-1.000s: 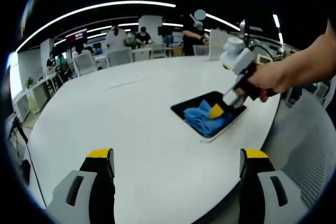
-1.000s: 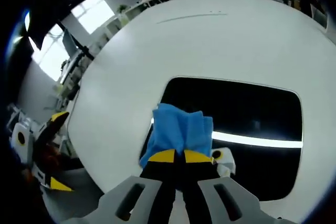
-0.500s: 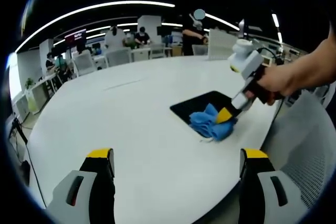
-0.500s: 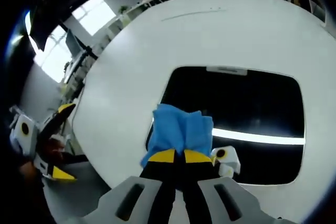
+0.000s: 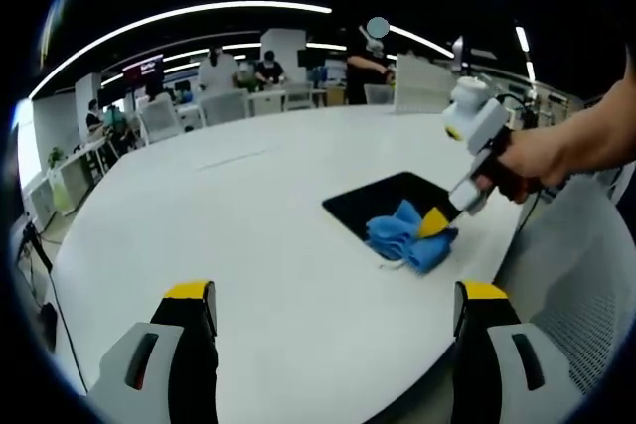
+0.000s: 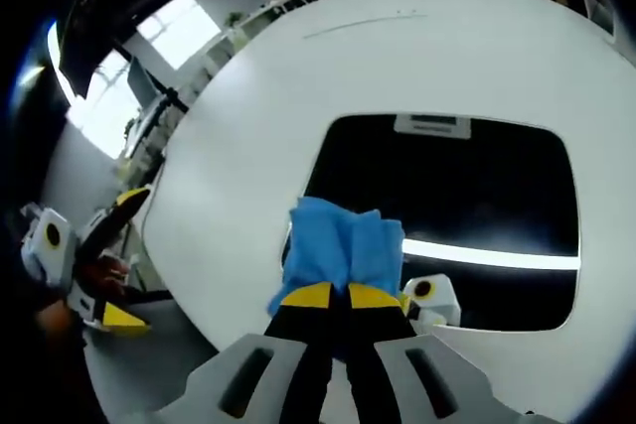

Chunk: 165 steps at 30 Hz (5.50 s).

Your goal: Wipe the mirror surface with the cleaning cloth until all visible marks leave the cleaned area.

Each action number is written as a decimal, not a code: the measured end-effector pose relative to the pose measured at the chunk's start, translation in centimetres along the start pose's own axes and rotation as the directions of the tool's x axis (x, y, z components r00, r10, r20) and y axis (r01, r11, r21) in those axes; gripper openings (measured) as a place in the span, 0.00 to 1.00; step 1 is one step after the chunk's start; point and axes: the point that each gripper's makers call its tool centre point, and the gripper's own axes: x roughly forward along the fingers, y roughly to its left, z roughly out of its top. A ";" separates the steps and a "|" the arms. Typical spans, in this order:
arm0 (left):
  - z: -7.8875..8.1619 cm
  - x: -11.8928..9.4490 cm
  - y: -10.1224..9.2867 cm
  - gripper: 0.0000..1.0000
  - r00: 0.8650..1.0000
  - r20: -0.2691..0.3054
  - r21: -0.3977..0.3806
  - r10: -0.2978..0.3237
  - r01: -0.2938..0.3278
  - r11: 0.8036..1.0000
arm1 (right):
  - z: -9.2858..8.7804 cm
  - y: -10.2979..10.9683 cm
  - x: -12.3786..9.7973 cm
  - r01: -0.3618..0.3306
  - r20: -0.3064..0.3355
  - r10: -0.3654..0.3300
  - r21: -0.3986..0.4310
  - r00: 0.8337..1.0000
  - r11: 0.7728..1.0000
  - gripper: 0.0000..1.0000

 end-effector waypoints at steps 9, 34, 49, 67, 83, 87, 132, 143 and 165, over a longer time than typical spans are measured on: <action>0.0 0.0 0.0 0.99 1.000 0.001 -0.002 0.001 -0.001 1.000 | -0.2 0.1 0.0 -0.012 0.001 0.012 0.002 1.000 1.000 0.00; 0.0 -0.1 0.2 0.99 1.000 0.002 -0.005 0.010 -0.010 1.000 | -0.3 -1.2 -0.7 -0.002 -0.009 0.003 0.013 1.000 1.000 0.00; 0.1 -0.1 0.3 0.99 1.000 0.006 -0.003 0.016 -0.016 1.000 | -0.3 -2.4 -1.3 0.009 -0.007 -0.009 0.022 1.000 1.000 0.00; 0.1 -0.1 0.3 0.99 1.000 0.002 -0.004 0.011 -0.011 1.000 | -0.3 -4.1 -2.0 0.039 -0.018 -0.039 0.040 0.999 0.998 0.00; 0.1 0.0 0.1 1.00 1.000 0.007 -0.015 0.002 -0.002 1.000 | 1.6 -4.6 -1.3 0.063 -0.013 -0.063 0.029 0.998 0.998 0.00; 0.1 0.0 0.2 1.00 1.000 0.009 -0.017 0.006 -0.006 1.000 | 2.6 -5.1 -0.9 0.071 -0.009 -0.071 0.031 0.997 0.997 0.00; -0.1 -0.1 0.7 0.99 1.000 0.000 -0.034 0.024 -0.024 0.999 | 11.4 -7.8 3.0 0.113 0.014 -0.113 0.009 0.994 0.994 0.00; -0.2 -0.1 0.8 0.99 1.000 -0.002 -0.034 0.030 -0.030 0.999 | 11.2 -8.7 2.4 0.121 0.013 -0.121 -0.005 0.993 0.993 0.00; -0.2 0.0 0.8 0.99 1.000 -0.008 -0.028 0.028 -0.029 0.999 | 10.5 -11.9 0.3 0.160 0.008 -0.160 0.004 0.987 0.987 0.00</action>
